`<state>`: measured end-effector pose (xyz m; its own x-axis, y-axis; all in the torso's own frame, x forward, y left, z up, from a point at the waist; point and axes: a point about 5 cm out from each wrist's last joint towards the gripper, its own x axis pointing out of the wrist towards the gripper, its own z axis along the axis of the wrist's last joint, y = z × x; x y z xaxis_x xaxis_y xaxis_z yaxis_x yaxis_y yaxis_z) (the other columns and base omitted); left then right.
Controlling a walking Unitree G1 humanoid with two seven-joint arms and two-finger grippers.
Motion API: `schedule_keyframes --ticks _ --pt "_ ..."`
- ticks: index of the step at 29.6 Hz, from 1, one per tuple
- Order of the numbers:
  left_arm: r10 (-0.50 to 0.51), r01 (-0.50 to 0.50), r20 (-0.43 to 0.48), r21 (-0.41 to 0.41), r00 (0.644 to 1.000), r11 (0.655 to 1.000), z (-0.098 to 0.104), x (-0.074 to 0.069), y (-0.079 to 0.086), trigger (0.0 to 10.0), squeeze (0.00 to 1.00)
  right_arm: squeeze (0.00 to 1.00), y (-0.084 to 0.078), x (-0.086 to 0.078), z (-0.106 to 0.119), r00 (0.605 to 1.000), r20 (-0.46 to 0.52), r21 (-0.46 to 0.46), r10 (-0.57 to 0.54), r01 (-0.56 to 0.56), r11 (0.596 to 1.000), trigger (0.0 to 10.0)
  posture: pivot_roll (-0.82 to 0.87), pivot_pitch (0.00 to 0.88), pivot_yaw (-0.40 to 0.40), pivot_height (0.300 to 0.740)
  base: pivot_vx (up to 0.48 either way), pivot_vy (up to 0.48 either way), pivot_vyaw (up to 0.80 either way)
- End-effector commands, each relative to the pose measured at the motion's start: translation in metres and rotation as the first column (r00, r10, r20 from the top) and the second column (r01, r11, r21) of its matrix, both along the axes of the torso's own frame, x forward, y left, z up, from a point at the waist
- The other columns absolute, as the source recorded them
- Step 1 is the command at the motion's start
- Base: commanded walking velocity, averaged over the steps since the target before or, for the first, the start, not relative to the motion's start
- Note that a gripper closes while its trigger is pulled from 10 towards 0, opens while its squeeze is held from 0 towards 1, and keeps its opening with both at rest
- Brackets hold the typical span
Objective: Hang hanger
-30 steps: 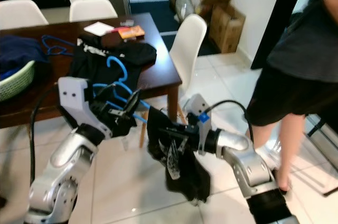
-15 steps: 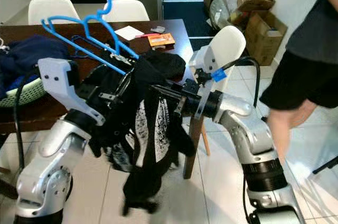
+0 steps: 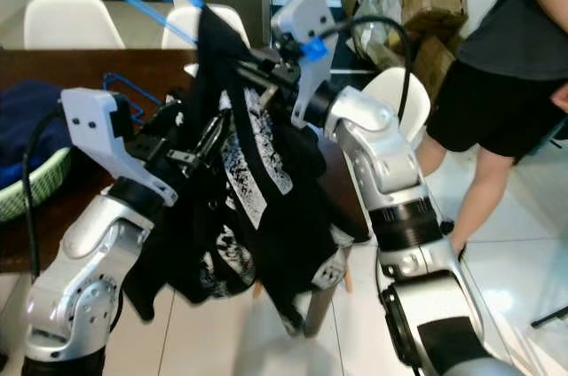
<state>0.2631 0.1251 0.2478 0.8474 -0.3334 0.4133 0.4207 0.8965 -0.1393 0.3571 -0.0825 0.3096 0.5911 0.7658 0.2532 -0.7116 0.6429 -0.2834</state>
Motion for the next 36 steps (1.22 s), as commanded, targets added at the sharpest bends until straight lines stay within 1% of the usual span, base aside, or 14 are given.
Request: schedule_keyframes --ticks 1,8,10,14,17,19,20,22,23,26,28,31,33,36 --pt "-0.040 0.040 0.017 0.000 0.999 0.999 0.004 -0.003 -0.005 10.0 0.00 0.00 -0.007 0.000 0.023 0.995 0.088 0.066 -0.047 0.041 0.997 10.0 0.03 0.037 -0.058 0.740 0.480 0.000 0.00" --pt "-0.052 0.053 0.063 -0.021 0.997 0.998 0.018 -0.004 -0.006 10.0 0.00 0.00 -0.012 0.003 0.050 0.985 0.144 0.168 -0.090 0.066 0.984 10.0 0.03 0.028 -0.061 0.740 0.480 0.000 0.00" --pt "-0.055 0.057 0.086 -0.023 0.995 0.998 0.025 -0.003 -0.007 10.0 0.00 0.00 -0.016 0.005 0.065 0.974 0.170 0.256 -0.148 0.101 0.961 10.0 0.03 0.028 -0.061 0.740 0.480 0.000 0.00" --pt "-0.051 0.053 0.088 -0.020 0.995 0.998 0.026 -0.003 -0.006 10.0 0.00 0.00 -0.013 0.005 0.071 0.976 0.165 0.294 -0.139 0.085 0.952 10.0 0.04 0.033 -0.063 0.740 0.480 0.000 0.00" --pt "-0.027 0.027 0.038 -0.013 0.999 1.000 0.017 -0.001 -0.005 10.0 0.00 0.00 0.013 -0.007 0.041 0.993 0.092 0.115 0.077 -0.087 0.989 10.0 0.04 0.033 -0.065 0.740 0.440 0.000 0.00" --pt "-0.027 0.027 0.038 -0.013 0.999 1.000 0.017 -0.001 -0.005 10.0 0.00 0.00 0.013 -0.007 0.041 0.993 0.092 0.115 0.077 -0.087 0.989 10.0 0.04 0.033 -0.065 0.740 0.360 0.000 0.00" --pt "-0.002 0.002 0.006 -0.010 1.000 1.000 0.011 0.001 -0.003 10.0 0.00 0.00 0.020 -0.012 0.027 0.990 0.057 0.037 0.128 -0.130 0.991 10.0 0.04 0.032 -0.066 0.740 0.000 0.000 0.00" --pt "0.056 -0.055 -0.049 0.023 0.997 0.998 -0.001 0.005 0.003 10.0 0.00 0.00 0.023 -0.013 0.003 0.992 -0.005 -0.046 0.130 -0.130 0.990 10.0 0.03 0.047 -0.063 0.740 0.000 0.000 0.00" --pt "0.056 -0.055 -0.049 0.023 0.997 0.998 -0.001 0.005 0.003 10.0 0.00 0.00 0.023 -0.013 0.003 0.992 -0.005 -0.046 0.130 -0.130 0.990 10.0 0.03 0.047 -0.063 0.740 0.000 0.000 0.00" --pt "0.217 -0.200 -0.183 0.106 0.959 0.974 -0.033 0.011 0.023 10.0 0.00 0.00 0.018 -0.007 -0.059 0.987 -0.162 -0.190 -0.011 -0.020 0.982 10.0 0.03 0.045 -0.058 0.740 0.000 0.000 0.00" --pt "0.249 -0.228 -0.198 0.123 0.948 0.966 -0.037 0.011 0.029 10.0 0.00 0.00 0.012 -0.010 -0.081 0.972 -0.232 -0.251 -0.038 -0.022 0.968 10.0 0.04 0.053 -0.057 0.740 0.000 0.000 0.00" --pt "0.229 -0.212 -0.185 0.107 0.956 0.971 -0.032 0.010 0.029 10.0 0.00 0.00 0.007 -0.021 -0.090 0.955 -0.295 -0.300 0.031 -0.124 0.946 10.0 0.04 0.046 -0.051 0.740 0.000 0.000 0.00" --pt "0.229 -0.212 -0.185 0.107 0.956 0.971 -0.032 0.010 0.029 10.0 0.00 0.00 0.007 -0.021 -0.090 0.955 -0.295 -0.300 0.031 -0.124 0.946 10.0 0.04 0.046 -0.051 0.740 0.000 0.000 0.00" --pt "0.053 -0.036 -0.128 0.131 0.990 0.991 -0.020 0.001 0.018 10.0 0.00 0.00 -0.009 -0.022 -0.099 0.948 -0.319 -0.387 0.007 -0.137 0.912 10.0 0.05 0.039 -0.056 0.740 0.000 0.000 0.00"
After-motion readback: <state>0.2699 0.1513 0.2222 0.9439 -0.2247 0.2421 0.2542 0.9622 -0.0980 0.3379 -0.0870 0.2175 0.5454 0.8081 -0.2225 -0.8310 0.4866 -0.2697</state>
